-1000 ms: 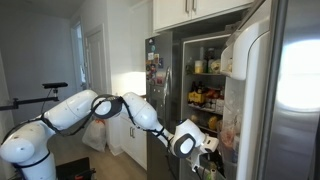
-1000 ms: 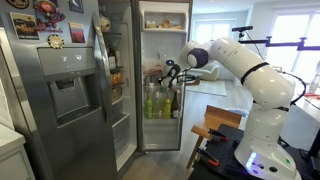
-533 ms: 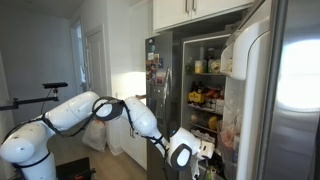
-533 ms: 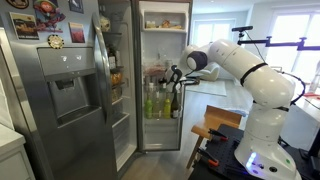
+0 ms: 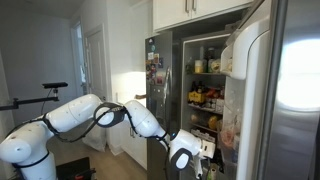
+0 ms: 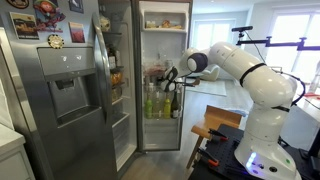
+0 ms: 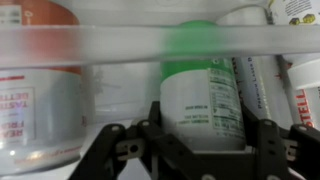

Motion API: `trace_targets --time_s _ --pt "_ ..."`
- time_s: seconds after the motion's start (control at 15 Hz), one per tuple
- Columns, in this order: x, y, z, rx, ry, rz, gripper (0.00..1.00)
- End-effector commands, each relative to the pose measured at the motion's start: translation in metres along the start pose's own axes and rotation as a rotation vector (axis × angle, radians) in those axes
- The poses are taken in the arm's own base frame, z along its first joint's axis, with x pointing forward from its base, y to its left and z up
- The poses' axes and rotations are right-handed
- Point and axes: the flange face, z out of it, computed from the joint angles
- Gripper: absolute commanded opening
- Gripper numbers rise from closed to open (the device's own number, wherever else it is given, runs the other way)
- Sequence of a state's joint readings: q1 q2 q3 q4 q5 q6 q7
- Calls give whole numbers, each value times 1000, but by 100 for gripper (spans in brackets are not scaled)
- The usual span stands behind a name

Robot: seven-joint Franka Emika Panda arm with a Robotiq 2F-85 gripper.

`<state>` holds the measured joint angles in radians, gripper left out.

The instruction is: Pick up a canned drink from the fridge and put it on the chair

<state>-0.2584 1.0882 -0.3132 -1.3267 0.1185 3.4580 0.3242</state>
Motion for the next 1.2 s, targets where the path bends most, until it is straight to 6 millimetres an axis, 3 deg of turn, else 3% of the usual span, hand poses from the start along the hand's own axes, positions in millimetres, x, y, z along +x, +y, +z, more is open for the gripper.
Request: trace_targets --time_s 0.0,0.47,1.13 --pt "12 -12 10 35 55 -6 47" --pt "0 -2 25 28 71 -18 47" --pt "19 13 29 105 92 7 47"
